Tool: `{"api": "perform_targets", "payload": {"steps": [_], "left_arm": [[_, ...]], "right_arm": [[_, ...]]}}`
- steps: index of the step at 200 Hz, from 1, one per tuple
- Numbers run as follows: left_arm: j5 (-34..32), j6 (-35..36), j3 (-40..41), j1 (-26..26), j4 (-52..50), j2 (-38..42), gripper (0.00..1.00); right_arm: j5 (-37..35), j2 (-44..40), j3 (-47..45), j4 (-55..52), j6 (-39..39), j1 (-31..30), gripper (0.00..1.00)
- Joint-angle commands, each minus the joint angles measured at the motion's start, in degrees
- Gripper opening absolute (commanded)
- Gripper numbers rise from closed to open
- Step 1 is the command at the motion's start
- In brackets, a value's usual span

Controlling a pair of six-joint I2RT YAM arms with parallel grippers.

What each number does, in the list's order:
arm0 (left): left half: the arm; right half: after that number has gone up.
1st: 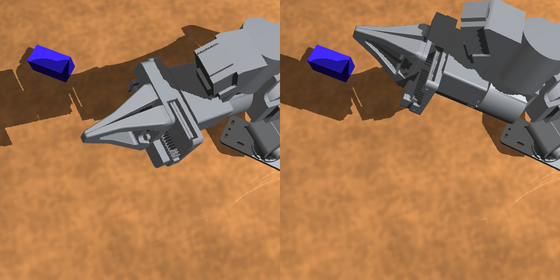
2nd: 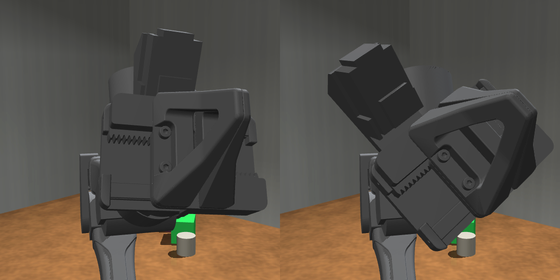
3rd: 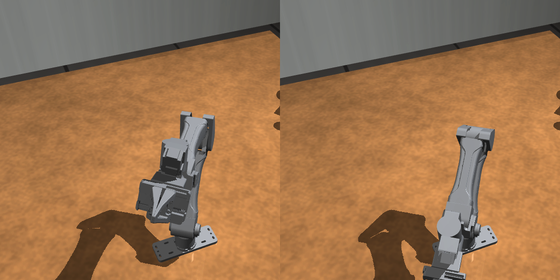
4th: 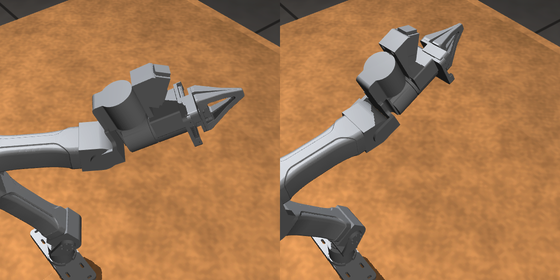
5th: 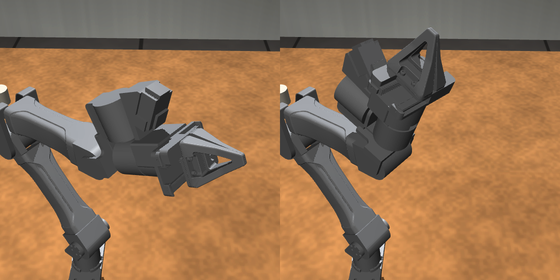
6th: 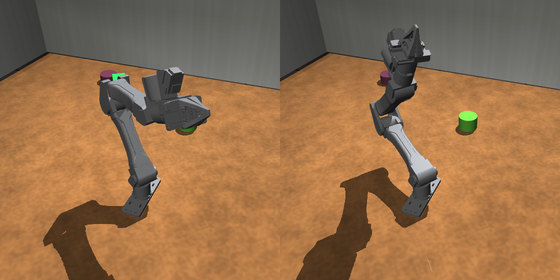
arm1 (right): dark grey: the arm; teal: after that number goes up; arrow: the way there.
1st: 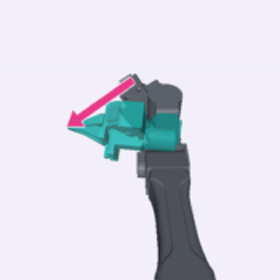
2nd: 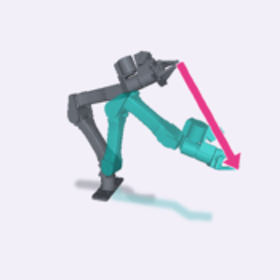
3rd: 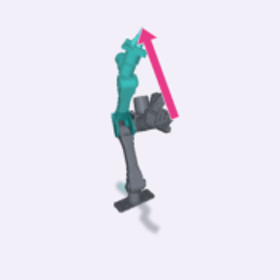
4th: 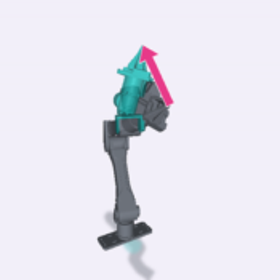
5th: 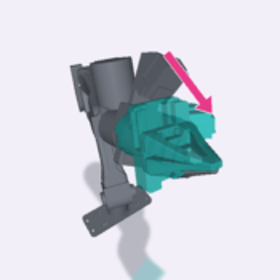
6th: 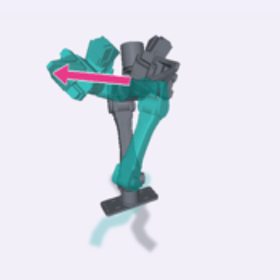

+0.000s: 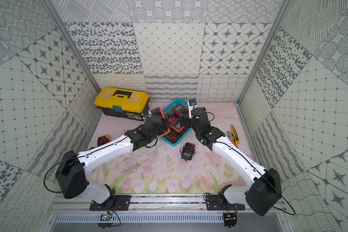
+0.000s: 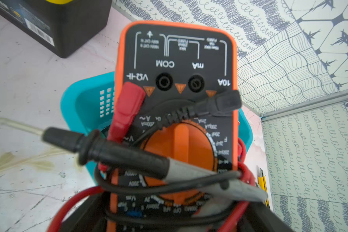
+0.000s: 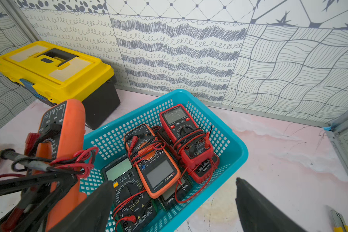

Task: Put the multimeter into the basket
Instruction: Pick up the multimeter from the center of the board, then place the multimeter in the basket.

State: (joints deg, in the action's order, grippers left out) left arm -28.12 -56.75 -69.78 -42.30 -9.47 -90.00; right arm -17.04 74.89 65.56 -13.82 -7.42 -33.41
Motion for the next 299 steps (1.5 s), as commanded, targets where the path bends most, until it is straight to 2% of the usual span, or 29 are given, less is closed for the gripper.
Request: {"api": "perform_targets", "payload": {"steps": [1, 50, 116, 165, 197, 225, 243, 299], "left_arm": [[-8.3, 0.9, -4.6, -1.8, 10.5, -4.0, 0.0], [-16.0, -1.4, -9.4, -3.8, 7.1, -8.8, 0.0], [-16.5, -12.7, -28.4, -3.8, -19.6, -20.1, 0.0], [-16.8, -16.6, -32.4, -3.8, -25.3, -24.2, 0.0], [-17.6, -21.7, -38.1, -3.9, -36.3, -27.8, 0.0], [-16.8, -25.3, -40.9, -3.8, -42.1, -29.9, 0.0], [-16.1, -27.7, -41.2, -3.8, -44.1, -30.5, 0.0], [-15.6, -29.2, -41.7, -3.8, -46.7, -31.0, 0.0]], "right_arm": [[-2.8, -0.5, 2.2, -0.8, -1.8, 0.1, 0.99], [-1.8, -1.1, 2.6, -2.4, -4.4, 1.7, 0.99], [-2.7, -1.2, 3.3, -3.3, -6.1, 2.6, 0.99], [-2.3, -1.9, 2.9, -3.8, -6.7, 3.1, 0.99], [-1.9, -2.0, 2.7, -3.7, -7.1, 3.3, 0.98], [-2.0, -1.8, 2.7, -3.7, -7.3, 3.4, 0.99], [-1.9, -1.8, 2.7, -3.7, -7.3, 3.4, 0.99], [-1.5, -1.9, 2.5, -3.8, -7.8, 3.4, 0.98]]}}
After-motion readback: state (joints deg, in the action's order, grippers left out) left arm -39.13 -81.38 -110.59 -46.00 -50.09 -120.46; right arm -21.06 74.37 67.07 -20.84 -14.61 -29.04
